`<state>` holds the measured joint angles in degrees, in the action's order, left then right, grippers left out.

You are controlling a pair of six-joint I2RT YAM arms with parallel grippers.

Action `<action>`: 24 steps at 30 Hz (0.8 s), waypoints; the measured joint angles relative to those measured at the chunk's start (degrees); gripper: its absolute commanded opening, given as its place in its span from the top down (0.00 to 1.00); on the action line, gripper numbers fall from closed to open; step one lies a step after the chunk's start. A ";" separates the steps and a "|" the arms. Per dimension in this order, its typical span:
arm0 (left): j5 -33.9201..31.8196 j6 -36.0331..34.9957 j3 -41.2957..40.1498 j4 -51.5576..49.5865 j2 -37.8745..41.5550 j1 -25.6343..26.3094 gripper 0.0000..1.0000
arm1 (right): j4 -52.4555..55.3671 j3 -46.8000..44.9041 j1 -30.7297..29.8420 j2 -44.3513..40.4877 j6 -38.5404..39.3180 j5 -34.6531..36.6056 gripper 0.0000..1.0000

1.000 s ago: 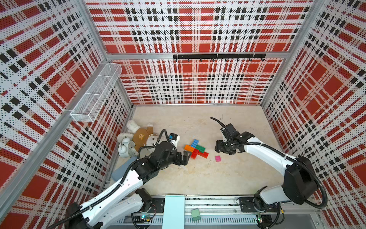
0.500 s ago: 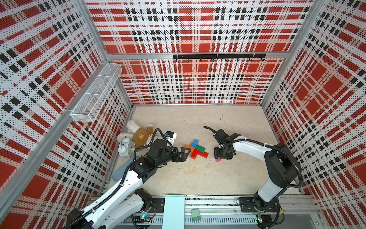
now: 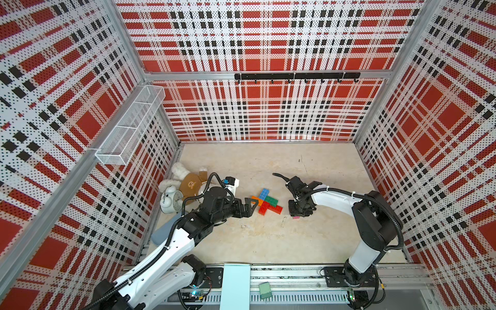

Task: Assemble a small pinwheel with lego
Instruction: Pick up the lego brick from the center of the board.

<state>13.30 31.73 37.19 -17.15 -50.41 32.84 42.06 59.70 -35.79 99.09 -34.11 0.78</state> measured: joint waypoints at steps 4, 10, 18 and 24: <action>0.26 0.04 0.00 0.11 -0.24 -0.26 0.01 | 0.96 0.17 -0.63 -0.15 -0.17 0.61 0.57; 0.96 0.22 0.00 0.46 -1.03 -0.37 0.01 | 1.27 0.35 -0.90 -0.50 -0.26 0.81 0.61; 0.63 0.55 -0.15 0.37 -0.20 -0.42 0.01 | 2.10 1.33 -0.92 -0.50 -0.35 0.83 0.77; -4.74 2.05 -0.50 -4.33 3.76 -0.66 0.00 | 5.55 8.90 -2.21 -1.22 3.15 1.25 0.81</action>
<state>8.56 33.78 36.69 -21.47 -46.65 32.18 47.62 68.60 -38.00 97.86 -30.96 2.02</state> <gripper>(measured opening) 0.995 0.329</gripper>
